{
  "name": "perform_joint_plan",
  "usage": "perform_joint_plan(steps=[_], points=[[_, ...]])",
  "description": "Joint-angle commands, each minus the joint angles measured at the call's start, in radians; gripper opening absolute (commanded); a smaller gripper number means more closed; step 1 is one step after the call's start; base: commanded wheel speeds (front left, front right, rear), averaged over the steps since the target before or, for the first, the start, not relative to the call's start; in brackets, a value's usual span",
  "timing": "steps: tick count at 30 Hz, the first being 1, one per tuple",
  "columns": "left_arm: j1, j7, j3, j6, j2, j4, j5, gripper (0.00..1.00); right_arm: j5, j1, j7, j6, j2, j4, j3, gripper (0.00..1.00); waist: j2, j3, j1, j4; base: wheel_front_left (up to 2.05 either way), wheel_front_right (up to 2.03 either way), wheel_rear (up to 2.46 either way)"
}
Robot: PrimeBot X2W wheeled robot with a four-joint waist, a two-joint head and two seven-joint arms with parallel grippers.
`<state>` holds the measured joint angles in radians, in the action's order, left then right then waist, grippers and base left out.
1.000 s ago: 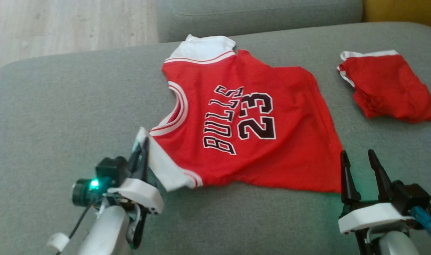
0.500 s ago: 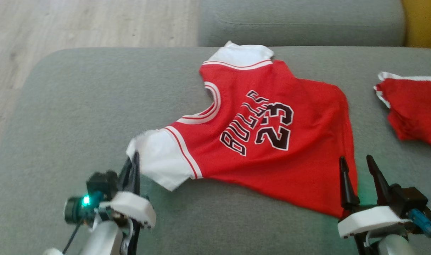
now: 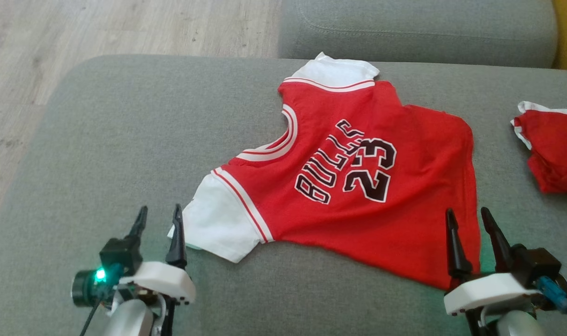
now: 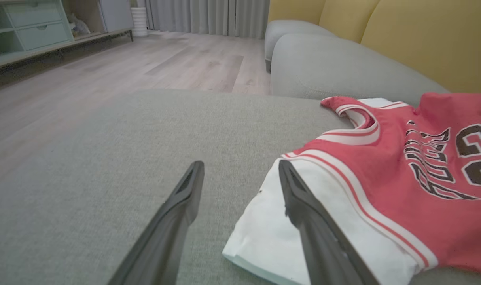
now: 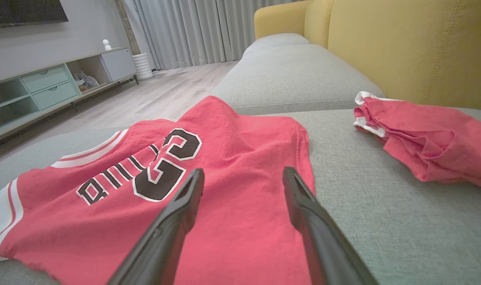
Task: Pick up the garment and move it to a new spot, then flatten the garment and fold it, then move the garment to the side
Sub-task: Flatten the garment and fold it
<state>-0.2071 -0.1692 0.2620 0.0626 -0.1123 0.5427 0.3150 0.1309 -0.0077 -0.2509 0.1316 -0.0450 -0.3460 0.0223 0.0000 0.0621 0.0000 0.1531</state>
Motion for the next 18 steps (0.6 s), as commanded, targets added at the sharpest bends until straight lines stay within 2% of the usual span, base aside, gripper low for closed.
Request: perform_joint_plan(steps=[1, 8, 12, 18], points=[[-0.044, -0.032, -0.039, 0.005, -0.029, -0.045, 0.004, 1.0, 0.003, -0.024, -0.011, -0.001, -0.005, 0.036, -0.024, 1.0, 0.0, -0.001, 0.0, -0.007, 0.0, 0.0, 0.0], [-0.043, -0.046, -0.03, -0.003, -0.047, -0.049, -0.003, 1.0, 0.006, -0.026, -0.011, -0.001, -0.005, 0.047, -0.03, 1.0, 0.0, 0.001, 0.0, -0.037, 0.0, 0.0, 0.0], [-0.062, 0.015, 0.002, -0.028, -0.066, -0.004, -0.013, 1.0, 0.003, -0.03, -0.011, -0.001, -0.005, 0.056, -0.031, 1.0, 0.0, 0.013, 0.0, -0.059, 0.0, 0.0, 0.0], [-0.097, 0.104, 0.031, -0.039, -0.098, 0.086, -0.031, 1.0, 0.002, -0.03, -0.011, -0.001, -0.005, 0.06, -0.033, 1.0, 0.0, 0.025, 0.0, -0.076, 0.0, 0.0, 0.0]])
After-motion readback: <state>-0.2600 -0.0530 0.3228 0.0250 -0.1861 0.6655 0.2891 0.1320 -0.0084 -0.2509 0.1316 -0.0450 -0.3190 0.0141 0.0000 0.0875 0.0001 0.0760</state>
